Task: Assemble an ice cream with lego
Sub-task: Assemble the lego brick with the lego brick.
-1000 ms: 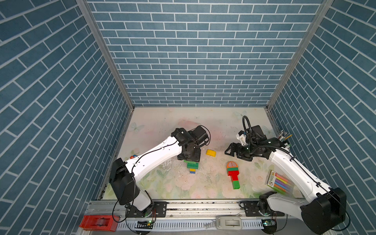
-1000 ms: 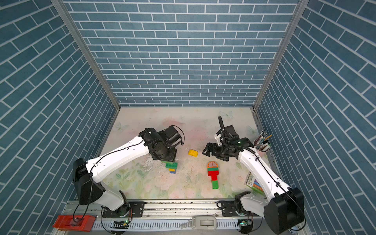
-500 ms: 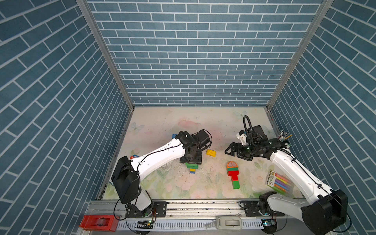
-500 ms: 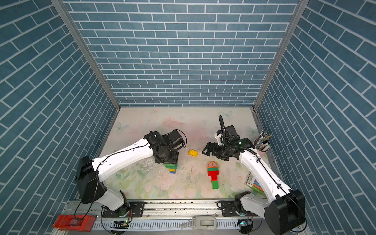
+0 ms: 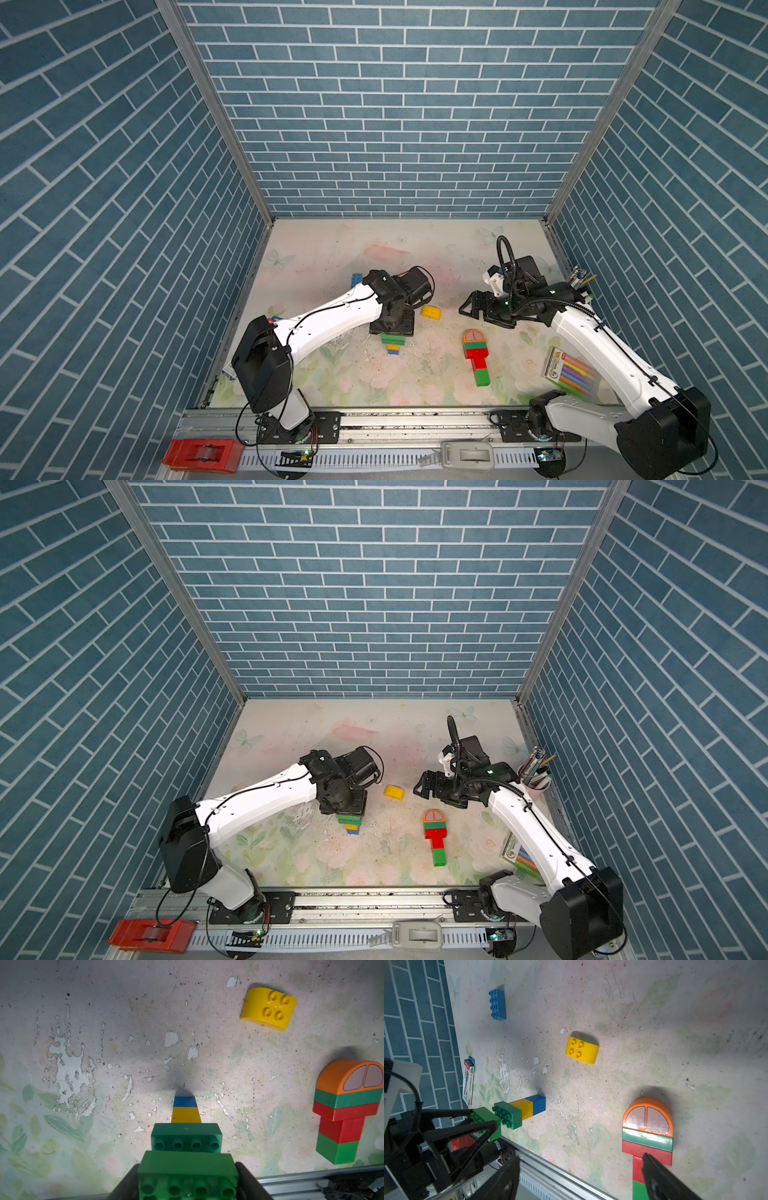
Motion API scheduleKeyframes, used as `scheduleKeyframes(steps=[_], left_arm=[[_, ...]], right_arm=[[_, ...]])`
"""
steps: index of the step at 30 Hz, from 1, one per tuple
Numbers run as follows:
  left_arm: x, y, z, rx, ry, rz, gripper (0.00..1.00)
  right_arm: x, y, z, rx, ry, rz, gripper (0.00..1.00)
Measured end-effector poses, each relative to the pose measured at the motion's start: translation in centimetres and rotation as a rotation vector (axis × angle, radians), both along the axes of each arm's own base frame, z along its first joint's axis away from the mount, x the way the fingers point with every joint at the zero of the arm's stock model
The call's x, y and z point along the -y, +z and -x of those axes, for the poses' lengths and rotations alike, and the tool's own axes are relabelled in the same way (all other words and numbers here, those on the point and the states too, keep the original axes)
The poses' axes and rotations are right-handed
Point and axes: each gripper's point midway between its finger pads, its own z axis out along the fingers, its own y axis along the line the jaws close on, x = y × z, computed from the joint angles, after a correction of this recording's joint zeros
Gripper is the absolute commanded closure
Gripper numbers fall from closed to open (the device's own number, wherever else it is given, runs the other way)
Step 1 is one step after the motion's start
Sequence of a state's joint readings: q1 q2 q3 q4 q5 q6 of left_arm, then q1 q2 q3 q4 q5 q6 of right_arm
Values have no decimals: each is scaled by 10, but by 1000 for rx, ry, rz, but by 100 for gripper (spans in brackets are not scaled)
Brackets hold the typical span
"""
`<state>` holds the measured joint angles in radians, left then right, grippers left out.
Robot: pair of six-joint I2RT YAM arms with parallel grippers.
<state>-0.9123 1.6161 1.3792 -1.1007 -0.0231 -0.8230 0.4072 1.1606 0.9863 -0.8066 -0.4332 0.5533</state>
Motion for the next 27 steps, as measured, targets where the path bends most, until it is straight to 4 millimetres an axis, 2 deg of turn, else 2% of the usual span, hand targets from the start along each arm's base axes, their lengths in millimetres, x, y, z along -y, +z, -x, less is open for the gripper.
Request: scheduleKeyframes(steps=[27], left_arm=[[0, -12, 2, -21, -10, -16, 55]], right_arm=[[0, 2, 1, 8, 0, -3, 8]])
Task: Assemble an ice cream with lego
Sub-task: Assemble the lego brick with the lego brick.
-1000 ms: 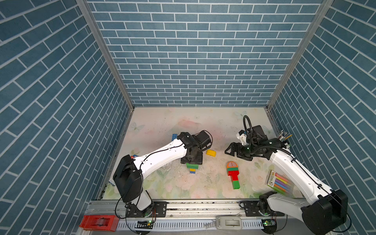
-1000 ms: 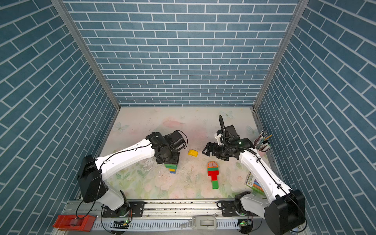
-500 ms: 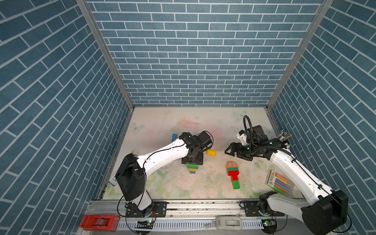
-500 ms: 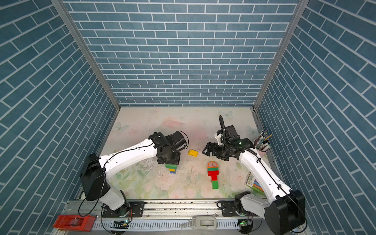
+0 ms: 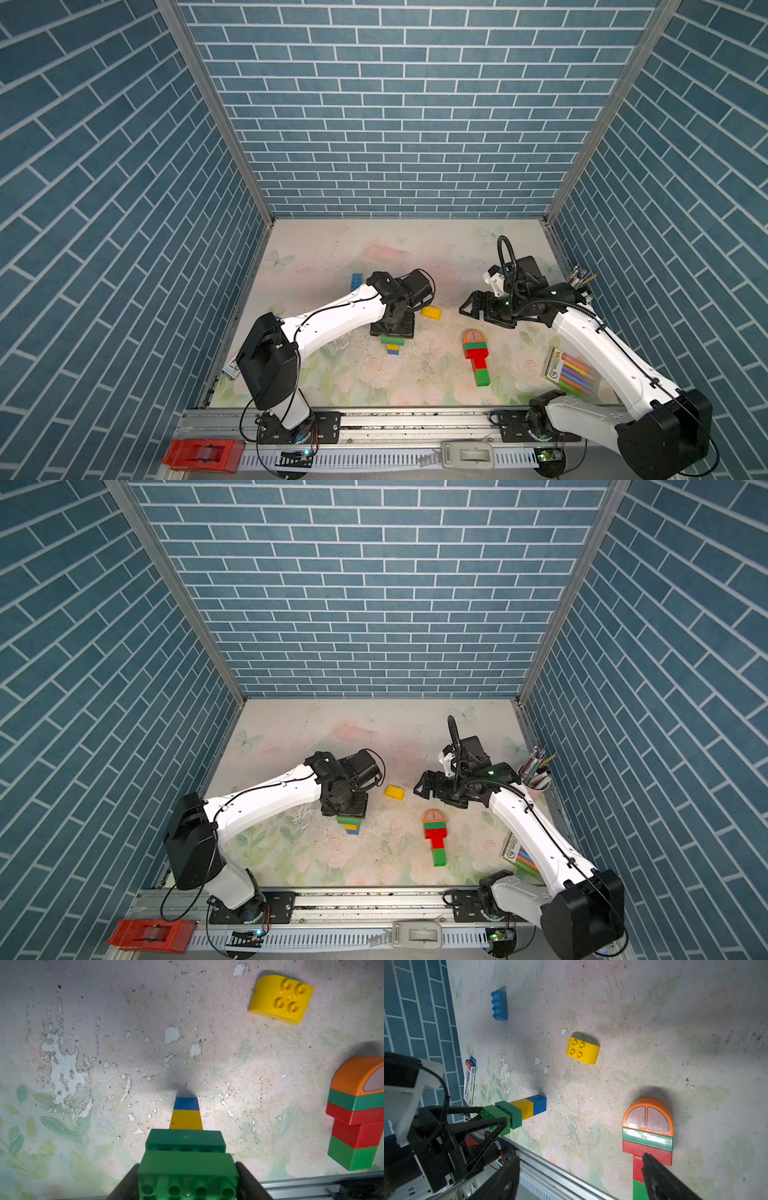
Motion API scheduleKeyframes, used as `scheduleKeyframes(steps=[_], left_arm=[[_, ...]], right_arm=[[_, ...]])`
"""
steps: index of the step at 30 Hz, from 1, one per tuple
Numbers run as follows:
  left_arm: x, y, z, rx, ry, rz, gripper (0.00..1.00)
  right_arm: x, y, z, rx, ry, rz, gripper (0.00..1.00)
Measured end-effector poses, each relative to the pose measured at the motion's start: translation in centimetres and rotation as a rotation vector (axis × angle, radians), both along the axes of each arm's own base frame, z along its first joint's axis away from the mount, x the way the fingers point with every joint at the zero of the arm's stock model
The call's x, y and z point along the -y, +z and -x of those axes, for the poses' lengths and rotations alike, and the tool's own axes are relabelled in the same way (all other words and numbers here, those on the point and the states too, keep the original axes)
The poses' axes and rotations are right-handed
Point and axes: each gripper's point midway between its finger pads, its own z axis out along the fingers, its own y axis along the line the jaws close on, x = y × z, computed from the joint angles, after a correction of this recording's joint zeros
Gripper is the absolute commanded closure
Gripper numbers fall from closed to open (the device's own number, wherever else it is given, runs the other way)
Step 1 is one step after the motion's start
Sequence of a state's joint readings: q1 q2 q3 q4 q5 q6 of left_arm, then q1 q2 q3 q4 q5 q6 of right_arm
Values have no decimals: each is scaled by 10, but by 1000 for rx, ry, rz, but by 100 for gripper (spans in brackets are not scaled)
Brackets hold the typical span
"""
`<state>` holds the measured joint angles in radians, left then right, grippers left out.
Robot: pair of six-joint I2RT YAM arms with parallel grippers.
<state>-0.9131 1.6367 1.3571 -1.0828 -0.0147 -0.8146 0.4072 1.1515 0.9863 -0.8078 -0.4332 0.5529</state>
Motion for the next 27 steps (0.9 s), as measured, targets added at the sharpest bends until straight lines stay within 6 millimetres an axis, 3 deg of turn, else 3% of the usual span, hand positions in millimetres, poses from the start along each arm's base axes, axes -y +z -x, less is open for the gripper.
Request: scheduleKeyframes(steps=[12, 27], left_arm=[[1, -1, 1, -4, -21, -3, 57], [1, -2, 2, 100, -70, 21, 69]], right_arm=[[0, 0, 0, -1, 0, 1, 7], [1, 1, 2, -2, 0, 1, 7]])
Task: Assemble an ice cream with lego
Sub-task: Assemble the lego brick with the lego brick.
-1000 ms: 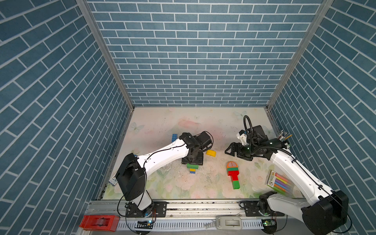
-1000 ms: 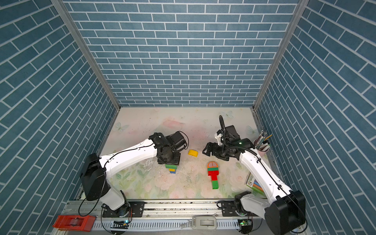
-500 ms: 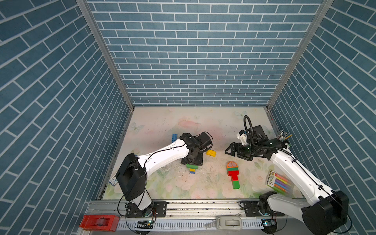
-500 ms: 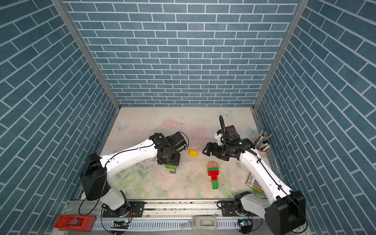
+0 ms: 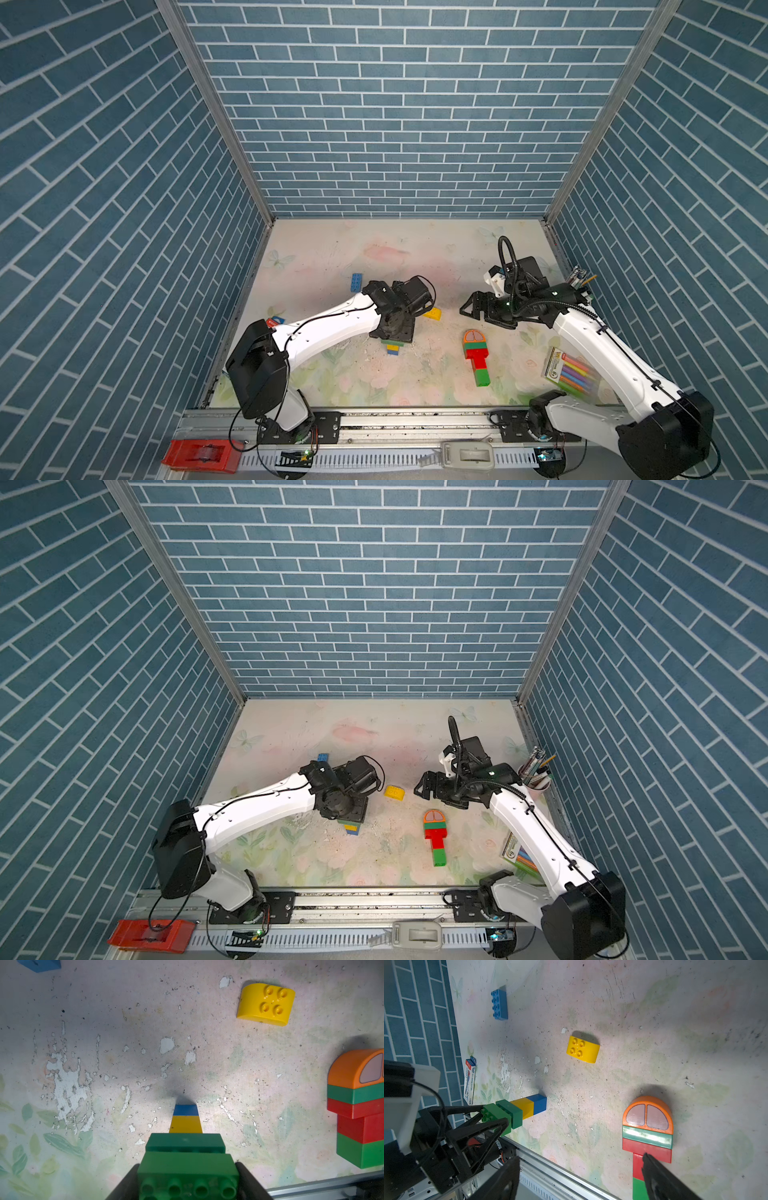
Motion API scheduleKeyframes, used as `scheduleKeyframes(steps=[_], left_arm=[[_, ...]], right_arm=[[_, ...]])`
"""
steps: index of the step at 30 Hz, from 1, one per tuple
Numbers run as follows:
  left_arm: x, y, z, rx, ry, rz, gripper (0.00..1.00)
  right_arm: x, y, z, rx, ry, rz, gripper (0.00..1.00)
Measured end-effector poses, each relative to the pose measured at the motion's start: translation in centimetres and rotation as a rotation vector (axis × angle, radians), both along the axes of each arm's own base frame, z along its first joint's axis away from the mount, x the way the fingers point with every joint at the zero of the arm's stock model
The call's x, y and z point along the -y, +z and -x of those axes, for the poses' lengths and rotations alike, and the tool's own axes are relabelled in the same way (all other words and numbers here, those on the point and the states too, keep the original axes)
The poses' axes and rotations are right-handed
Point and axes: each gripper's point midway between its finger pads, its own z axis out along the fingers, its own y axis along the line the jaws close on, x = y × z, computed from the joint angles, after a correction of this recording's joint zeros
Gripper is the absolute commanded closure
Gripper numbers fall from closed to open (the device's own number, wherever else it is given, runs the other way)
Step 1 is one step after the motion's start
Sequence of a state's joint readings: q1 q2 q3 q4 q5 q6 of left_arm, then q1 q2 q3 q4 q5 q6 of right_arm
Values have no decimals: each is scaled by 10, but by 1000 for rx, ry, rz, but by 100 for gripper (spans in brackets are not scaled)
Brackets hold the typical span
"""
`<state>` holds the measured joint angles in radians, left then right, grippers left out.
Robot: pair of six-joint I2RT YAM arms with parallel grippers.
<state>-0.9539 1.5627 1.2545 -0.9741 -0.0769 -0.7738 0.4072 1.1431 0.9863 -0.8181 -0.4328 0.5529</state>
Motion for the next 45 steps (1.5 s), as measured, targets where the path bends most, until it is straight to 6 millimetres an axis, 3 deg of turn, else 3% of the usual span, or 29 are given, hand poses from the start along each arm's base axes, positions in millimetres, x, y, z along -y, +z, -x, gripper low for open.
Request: scheduleKeyframes(steps=[7, 45], left_arm=[[0, 1, 0, 23, -4, 9, 76], [0, 1, 0, 7, -32, -15, 78]], right_arm=[[0, -1, 1, -5, 0, 2, 7], [0, 4, 0, 0, 0, 1, 7]])
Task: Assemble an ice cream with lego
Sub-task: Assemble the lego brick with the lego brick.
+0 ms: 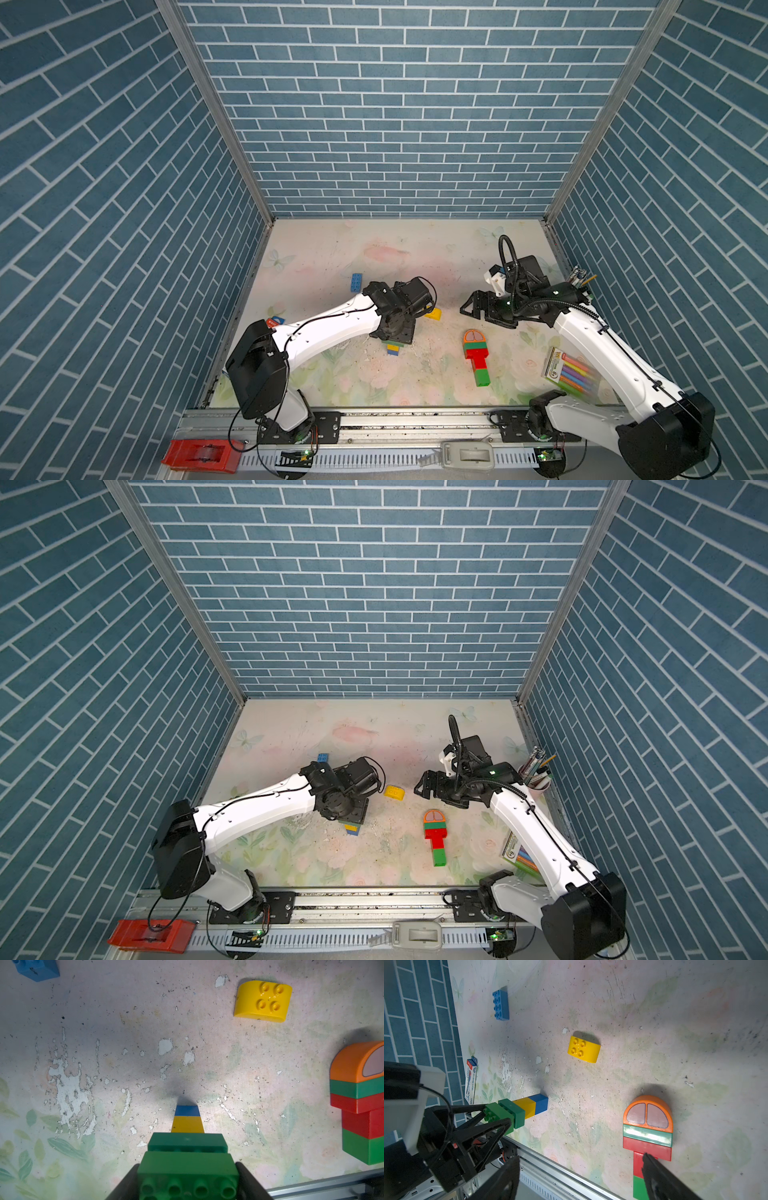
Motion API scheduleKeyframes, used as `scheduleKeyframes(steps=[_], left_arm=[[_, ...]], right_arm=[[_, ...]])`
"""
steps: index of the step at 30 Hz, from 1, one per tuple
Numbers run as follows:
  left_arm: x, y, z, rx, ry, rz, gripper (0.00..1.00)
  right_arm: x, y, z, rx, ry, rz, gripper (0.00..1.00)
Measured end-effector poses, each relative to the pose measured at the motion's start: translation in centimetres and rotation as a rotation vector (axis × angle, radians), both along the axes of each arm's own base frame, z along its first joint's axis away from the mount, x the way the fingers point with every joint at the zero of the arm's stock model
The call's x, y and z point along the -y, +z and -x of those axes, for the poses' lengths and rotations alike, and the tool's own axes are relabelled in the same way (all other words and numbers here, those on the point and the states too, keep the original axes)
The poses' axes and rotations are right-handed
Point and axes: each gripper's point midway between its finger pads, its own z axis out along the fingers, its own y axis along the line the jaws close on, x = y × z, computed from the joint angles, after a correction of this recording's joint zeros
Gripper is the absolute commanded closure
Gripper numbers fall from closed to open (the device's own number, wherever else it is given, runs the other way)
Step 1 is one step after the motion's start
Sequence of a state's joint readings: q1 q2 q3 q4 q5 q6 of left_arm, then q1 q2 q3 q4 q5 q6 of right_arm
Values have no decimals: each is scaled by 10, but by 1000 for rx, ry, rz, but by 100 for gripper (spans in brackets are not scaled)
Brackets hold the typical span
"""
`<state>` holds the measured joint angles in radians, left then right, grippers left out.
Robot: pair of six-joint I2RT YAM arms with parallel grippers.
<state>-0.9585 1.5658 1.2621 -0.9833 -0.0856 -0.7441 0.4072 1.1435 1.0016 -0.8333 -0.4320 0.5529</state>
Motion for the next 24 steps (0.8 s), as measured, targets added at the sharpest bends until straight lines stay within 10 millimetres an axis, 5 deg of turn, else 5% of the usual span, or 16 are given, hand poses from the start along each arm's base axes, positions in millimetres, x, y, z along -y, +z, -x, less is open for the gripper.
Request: scheduleKeyframes(steps=[24], left_arm=[[4, -6, 1, -36, 1, -36, 100]], right_arm=[[1, -1, 1, -4, -1, 3, 7]])
